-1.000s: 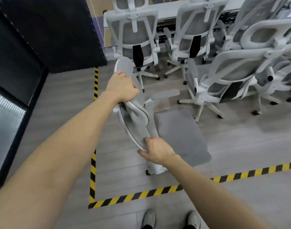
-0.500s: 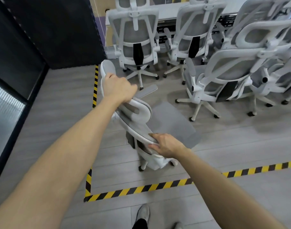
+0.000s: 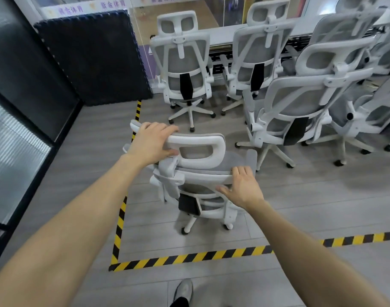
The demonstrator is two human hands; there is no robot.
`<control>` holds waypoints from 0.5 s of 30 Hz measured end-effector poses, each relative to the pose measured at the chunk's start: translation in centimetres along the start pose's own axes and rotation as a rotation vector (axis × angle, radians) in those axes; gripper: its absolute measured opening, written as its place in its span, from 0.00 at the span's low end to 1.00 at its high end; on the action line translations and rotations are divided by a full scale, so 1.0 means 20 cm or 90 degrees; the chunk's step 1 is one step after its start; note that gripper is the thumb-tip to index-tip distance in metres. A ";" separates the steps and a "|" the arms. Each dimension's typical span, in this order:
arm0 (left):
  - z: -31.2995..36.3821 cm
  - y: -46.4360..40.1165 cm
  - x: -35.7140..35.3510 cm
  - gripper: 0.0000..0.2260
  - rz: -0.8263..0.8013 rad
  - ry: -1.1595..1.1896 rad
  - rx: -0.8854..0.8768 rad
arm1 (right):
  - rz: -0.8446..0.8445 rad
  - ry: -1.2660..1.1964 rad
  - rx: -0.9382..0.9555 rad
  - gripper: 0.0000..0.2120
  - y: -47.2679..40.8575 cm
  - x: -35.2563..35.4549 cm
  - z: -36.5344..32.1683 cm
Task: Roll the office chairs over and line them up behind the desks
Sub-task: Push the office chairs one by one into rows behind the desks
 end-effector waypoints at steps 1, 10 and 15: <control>0.00 0.00 -0.01 0.31 0.022 -0.005 0.013 | 0.019 0.006 -0.003 0.35 -0.02 0.00 0.01; -0.02 -0.15 -0.05 0.28 0.137 -0.006 0.028 | 0.137 -0.005 0.038 0.34 -0.25 -0.02 0.08; -0.11 -0.29 -0.11 0.27 0.157 -0.008 0.036 | 0.112 0.001 0.059 0.34 -0.51 -0.07 0.14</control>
Point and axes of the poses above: each hand's wrist, its own y-axis away from the middle knuckle, its own x-axis out of the back of the hand, z = x × y, the point moved 5 cm from there along -y, towards the middle knuckle, and after that the axes turned 7 degrees about z, right-handed, at the moved point
